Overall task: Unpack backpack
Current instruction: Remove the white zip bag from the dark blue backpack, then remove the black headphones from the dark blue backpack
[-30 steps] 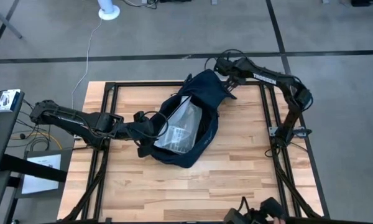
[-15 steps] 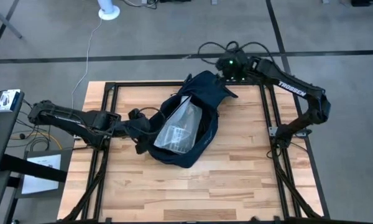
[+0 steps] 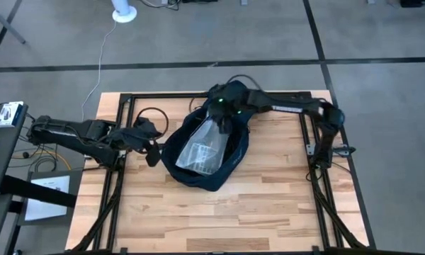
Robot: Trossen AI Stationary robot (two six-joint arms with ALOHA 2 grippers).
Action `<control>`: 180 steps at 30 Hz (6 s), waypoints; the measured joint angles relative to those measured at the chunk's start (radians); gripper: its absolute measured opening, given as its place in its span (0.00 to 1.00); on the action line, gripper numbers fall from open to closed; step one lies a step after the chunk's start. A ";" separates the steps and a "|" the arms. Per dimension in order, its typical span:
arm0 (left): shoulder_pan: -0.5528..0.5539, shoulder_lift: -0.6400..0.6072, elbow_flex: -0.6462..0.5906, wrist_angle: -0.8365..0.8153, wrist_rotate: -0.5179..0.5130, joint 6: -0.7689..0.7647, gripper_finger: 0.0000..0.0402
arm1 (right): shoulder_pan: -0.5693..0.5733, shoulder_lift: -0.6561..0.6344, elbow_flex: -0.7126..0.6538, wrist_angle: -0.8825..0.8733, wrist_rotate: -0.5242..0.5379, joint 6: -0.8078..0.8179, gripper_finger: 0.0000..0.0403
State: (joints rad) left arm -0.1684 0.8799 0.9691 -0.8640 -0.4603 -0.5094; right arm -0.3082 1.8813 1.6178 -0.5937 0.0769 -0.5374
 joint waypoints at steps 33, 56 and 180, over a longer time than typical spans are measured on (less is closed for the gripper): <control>0.000 0.075 -0.006 -0.063 -0.001 0.011 0.52 | -0.032 0.163 0.130 -0.238 -0.245 0.234 0.00; 0.000 0.076 -0.006 -0.064 -0.065 0.045 0.52 | 0.181 -0.337 0.212 -0.129 -0.018 0.437 0.00; 0.287 0.075 -0.303 0.408 0.090 0.394 0.52 | -0.061 0.322 -0.019 0.026 -0.158 0.412 0.06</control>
State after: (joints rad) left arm 0.1188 0.9554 0.6666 -0.4564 -0.3702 -0.1158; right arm -0.3690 2.2037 1.5986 -0.5674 -0.0807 -0.1256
